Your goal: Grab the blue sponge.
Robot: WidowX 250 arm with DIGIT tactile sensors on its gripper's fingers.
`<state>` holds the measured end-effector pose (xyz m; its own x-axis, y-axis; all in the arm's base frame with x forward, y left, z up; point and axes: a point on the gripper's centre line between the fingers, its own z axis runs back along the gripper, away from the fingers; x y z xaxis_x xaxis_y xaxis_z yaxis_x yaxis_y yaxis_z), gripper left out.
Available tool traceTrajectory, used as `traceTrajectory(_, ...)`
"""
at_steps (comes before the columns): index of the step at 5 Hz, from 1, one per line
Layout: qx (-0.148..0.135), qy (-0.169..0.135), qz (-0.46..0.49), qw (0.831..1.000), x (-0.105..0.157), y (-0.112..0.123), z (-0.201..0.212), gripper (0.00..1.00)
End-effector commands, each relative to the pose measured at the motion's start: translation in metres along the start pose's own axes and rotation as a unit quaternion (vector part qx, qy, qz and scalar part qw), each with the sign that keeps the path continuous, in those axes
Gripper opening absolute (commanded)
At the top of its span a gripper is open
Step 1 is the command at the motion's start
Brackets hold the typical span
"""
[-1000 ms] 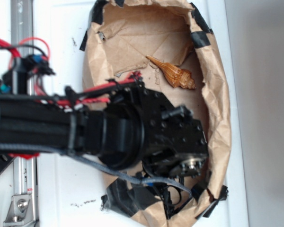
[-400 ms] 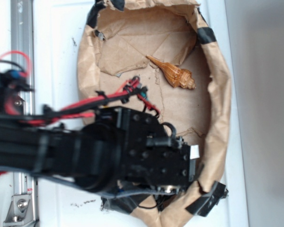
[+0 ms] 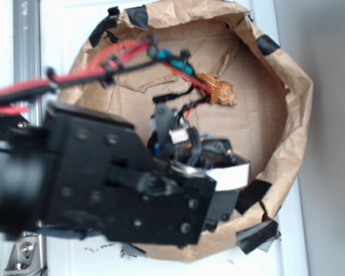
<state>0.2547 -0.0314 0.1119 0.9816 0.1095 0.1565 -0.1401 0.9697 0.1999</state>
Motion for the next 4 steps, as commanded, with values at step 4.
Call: traceTrajectory(4, -0.004, -0.016, -0.119, 0.993, 0.0, 0.03, 0.016, 0.0)
